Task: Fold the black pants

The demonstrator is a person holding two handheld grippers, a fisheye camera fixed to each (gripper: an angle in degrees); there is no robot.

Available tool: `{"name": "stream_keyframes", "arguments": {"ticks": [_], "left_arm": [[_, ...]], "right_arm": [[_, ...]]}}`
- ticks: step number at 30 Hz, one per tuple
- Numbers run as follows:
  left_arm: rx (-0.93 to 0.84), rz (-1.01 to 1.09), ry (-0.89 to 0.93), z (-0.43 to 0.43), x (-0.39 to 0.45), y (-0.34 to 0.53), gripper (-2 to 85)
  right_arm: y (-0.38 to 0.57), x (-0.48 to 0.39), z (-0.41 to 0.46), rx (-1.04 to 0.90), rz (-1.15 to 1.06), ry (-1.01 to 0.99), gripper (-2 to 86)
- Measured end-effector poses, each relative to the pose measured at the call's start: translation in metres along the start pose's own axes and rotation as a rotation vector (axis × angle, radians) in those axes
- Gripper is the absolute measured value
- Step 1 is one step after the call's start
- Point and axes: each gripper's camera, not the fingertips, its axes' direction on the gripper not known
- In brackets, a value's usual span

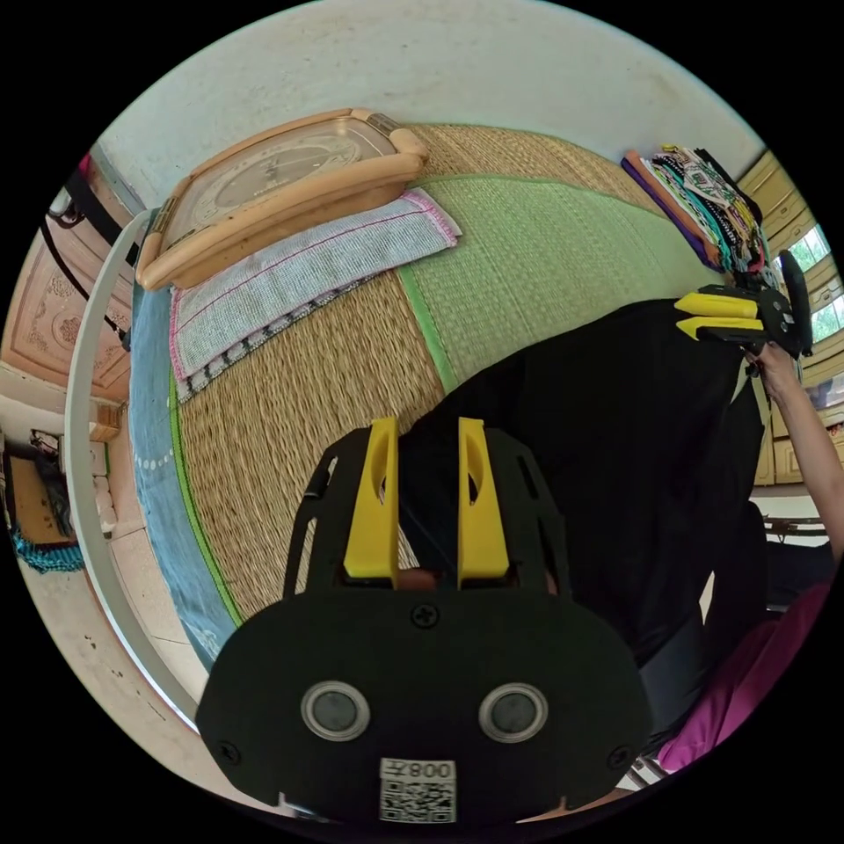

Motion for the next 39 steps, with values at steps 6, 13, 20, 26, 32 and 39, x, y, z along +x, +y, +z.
{"name": "stream_keyframes", "arguments": {"ticks": [6,13,20,26,32,39], "left_arm": [[-0.004,0.013,-0.017,-0.01,0.007,-0.023,8.3],[-0.029,0.032,-0.042,-0.03,0.023,-0.048,3.1],[0.011,0.018,-0.058,-0.074,0.036,-0.057,1.7],[0.082,0.008,-0.049,-0.134,0.049,-0.05,1.5],[0.139,0.024,-0.058,-0.199,0.074,-0.031,1.4],[0.198,0.067,-0.062,-0.274,0.117,0.015,1.3]], "right_arm": [[-0.019,0.009,0.022,-0.072,-0.029,0.025,8.8],[-0.015,0.015,0.012,-0.081,-0.033,-0.004,7.4],[-0.009,0.012,-0.006,-0.11,-0.037,0.011,1.6],[0.013,0.014,-0.06,-0.053,-0.004,0.01,0.8],[0.052,0.0,-0.133,0.018,0.023,0.021,0.6],[0.119,-0.044,-0.198,0.064,0.029,0.036,0.6]]}}
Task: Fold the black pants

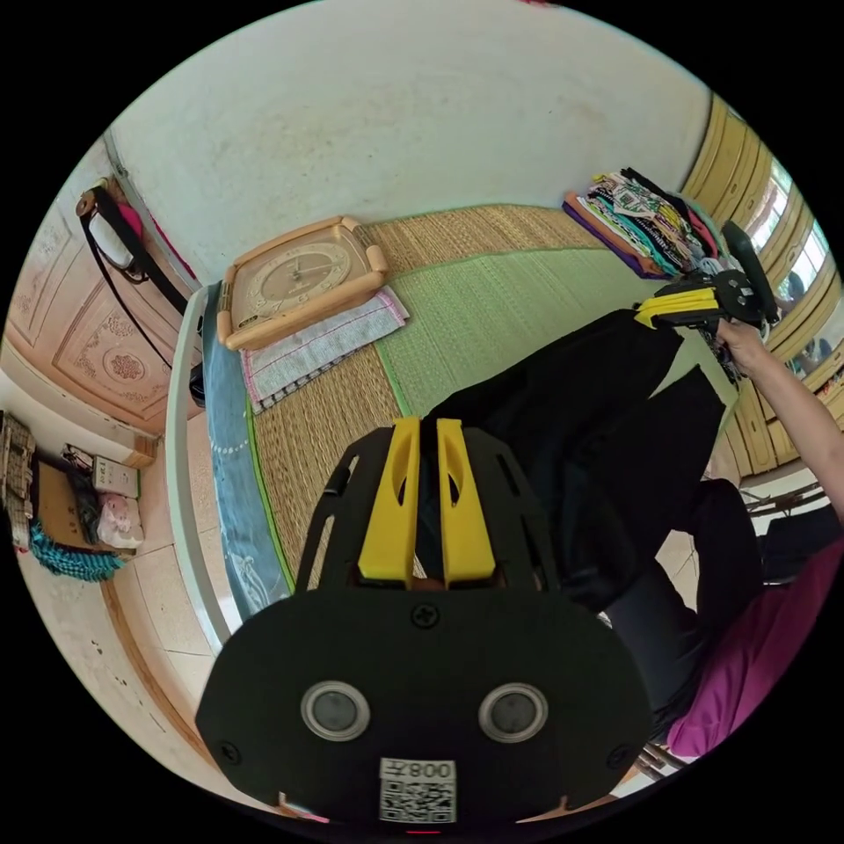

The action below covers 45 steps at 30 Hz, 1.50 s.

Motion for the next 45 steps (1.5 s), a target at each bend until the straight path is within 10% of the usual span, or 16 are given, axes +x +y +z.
{"name": "stream_keyframes", "arguments": {"ticks": [17,45], "left_arm": [[-0.135,0.077,0.02,-0.076,0.084,0.131,1.3],[-0.288,-0.033,0.061,-0.086,0.068,0.245,1.1]], "right_arm": [[0.155,-0.151,-0.017,-0.062,-0.032,-0.13,1.1],[0.115,-0.243,0.074,-0.208,-0.006,-0.256,1.5]]}}
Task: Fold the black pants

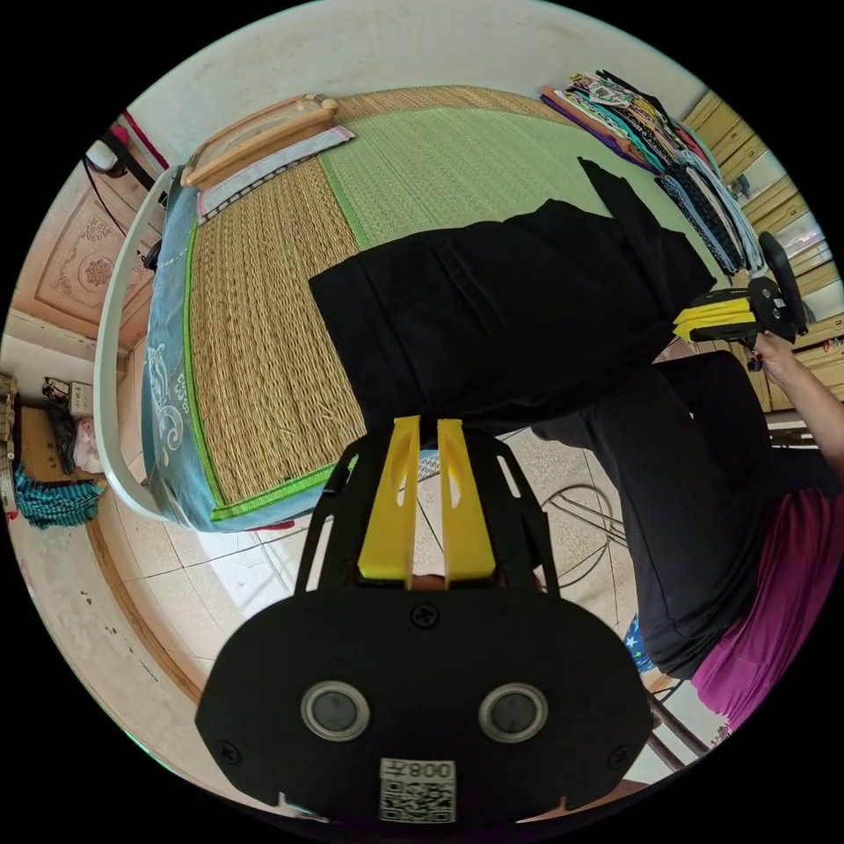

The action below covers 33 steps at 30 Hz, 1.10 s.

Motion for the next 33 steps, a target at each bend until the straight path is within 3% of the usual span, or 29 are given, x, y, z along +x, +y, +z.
{"name": "stream_keyframes", "arguments": {"ticks": [26,33], "left_arm": [[0.049,-0.108,0.117,-0.019,-0.056,0.157,5.7],[0.2,-0.146,0.173,-0.046,-0.071,0.209,4.9]], "right_arm": [[-0.034,-0.039,0.062,-0.019,0.038,-0.054,4.2],[-0.01,-0.034,0.066,0.019,0.085,-0.152,3.0]]}}
